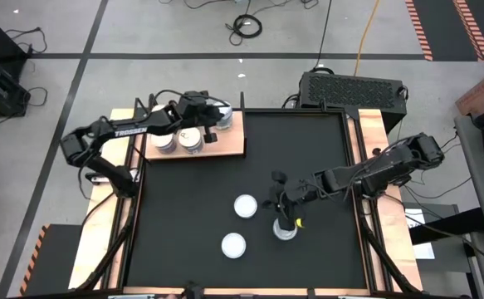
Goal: Stack canned seafood by type on shelf
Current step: Stack the green tuna can on top of the green tuna can on the shelf
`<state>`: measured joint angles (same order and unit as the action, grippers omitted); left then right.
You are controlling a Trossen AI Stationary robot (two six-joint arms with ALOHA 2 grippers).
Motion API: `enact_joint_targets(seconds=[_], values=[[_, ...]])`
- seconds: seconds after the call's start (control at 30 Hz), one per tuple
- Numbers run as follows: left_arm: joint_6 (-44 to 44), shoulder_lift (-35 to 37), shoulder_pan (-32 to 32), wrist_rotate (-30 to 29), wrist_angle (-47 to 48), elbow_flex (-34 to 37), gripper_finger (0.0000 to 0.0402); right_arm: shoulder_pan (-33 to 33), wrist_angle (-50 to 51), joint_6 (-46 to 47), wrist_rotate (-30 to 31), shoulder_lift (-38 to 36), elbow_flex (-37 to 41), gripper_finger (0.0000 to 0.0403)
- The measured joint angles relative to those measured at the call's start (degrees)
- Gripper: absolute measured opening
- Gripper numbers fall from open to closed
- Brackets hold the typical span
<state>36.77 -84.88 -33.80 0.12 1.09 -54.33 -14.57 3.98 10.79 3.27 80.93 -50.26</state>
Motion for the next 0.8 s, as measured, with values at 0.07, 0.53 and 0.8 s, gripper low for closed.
enact_joint_targets(seconds=[0.07, 0.53, 0.8], values=[[1.4, -1.8, 0.0, -0.2, -1.9, 0.0, 0.0, 1.1, 0.6, -0.6, -0.5, 0.0, 0.0, 0.0], [2.6, -6.6, -0.4, -1.7, -2.1, 0.0, 0.0, 2.4, 1.7, -1.3, -0.7, 0.0, 0.0, 0.0], [2.6, -6.5, -0.3, -1.9, 0.5, 0.0, 0.0, 2.4, 1.7, -1.1, -0.7, 0.0, 0.0, 0.0]])
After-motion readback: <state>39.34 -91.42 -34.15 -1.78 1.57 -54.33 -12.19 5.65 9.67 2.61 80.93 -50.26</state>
